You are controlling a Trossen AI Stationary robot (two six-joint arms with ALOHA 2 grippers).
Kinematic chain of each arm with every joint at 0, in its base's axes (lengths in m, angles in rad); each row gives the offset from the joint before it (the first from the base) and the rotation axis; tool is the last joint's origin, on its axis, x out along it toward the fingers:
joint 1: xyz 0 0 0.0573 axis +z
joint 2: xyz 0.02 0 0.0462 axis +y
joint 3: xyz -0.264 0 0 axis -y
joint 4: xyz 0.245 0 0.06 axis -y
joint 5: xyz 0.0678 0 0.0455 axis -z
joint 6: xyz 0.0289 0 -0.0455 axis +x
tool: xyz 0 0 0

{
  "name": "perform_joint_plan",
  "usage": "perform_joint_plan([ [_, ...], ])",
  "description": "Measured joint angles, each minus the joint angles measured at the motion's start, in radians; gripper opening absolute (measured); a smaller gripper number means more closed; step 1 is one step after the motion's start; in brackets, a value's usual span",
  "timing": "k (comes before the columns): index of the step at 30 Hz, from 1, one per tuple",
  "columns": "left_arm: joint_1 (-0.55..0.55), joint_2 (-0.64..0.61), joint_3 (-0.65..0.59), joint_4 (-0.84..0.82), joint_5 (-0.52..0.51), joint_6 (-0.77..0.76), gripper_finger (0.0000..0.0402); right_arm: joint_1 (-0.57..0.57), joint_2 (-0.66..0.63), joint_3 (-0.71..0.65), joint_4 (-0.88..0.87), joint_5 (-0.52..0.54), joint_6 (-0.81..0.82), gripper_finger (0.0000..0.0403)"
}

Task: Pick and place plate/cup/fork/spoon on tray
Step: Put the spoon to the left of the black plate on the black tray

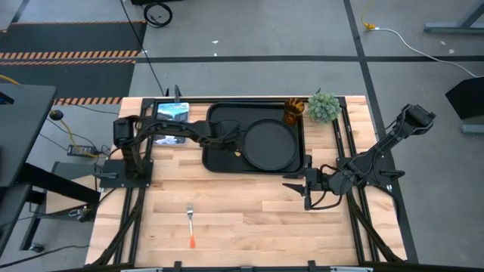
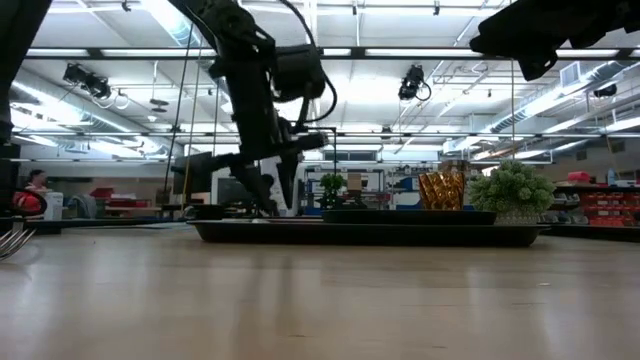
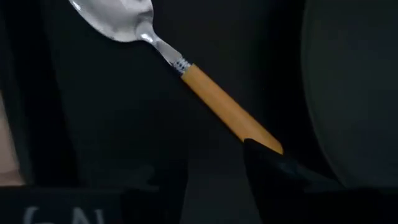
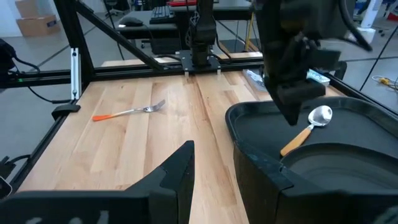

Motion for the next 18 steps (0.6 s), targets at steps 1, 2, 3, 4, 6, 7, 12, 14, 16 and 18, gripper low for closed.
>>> perform_joint_plan([
  [1, 0.007, 0.011, 0.000, 0.004, 0.000, -0.006, 0.0161, 0.000, 0.000, 0.000, 0.003, 0.000, 0.000, 0.0118],
  [2, 0.015, 0.025, 0.000, 0.004, -0.001, -0.007, 0.0163, 0.000, 0.000, 0.000, 0.005, 0.000, 0.000, 0.0118],
  [3, 0.024, 0.039, 0.000, 0.008, 0.000, -0.009, 0.0165, 0.000, 0.000, 0.000, 0.005, 0.000, 0.001, 0.0118],
  [4, 0.033, 0.050, 0.000, 0.004, 0.002, -0.013, 0.0167, 0.000, 0.000, 0.000, 0.004, 0.000, 0.002, 0.0118],
  [6, 0.047, 0.065, -0.001, 0.003, 0.002, -0.026, 0.0174, 0.000, 0.000, 0.000, 0.010, 0.000, 0.003, 0.0118],
  [7, 0.053, 0.068, -0.001, 0.008, 0.002, -0.030, 0.0178, 0.000, 0.000, 0.000, 0.010, 0.000, 0.003, 0.0118],
  [12, 0.053, 0.070, -0.001, 0.090, 0.005, -0.012, 0.0199, 0.000, 0.000, 0.000, 0.011, 0.000, 0.003, 0.0118],
  [14, 0.052, 0.070, -0.001, 0.100, 0.005, -0.009, 0.0205, 0.000, 0.000, 0.000, 0.011, 0.000, 0.003, 0.0118],
  [16, 0.052, 0.071, -0.001, 0.097, 0.007, -0.014, 0.0207, 0.000, 0.000, 0.000, 0.011, 0.000, 0.003, 0.0118],
  [18, 0.058, 0.084, 0.000, 0.093, 0.007, -0.029, 0.0207, 0.000, 0.000, 0.000, 0.012, 0.000, 0.004, 0.0118],
])
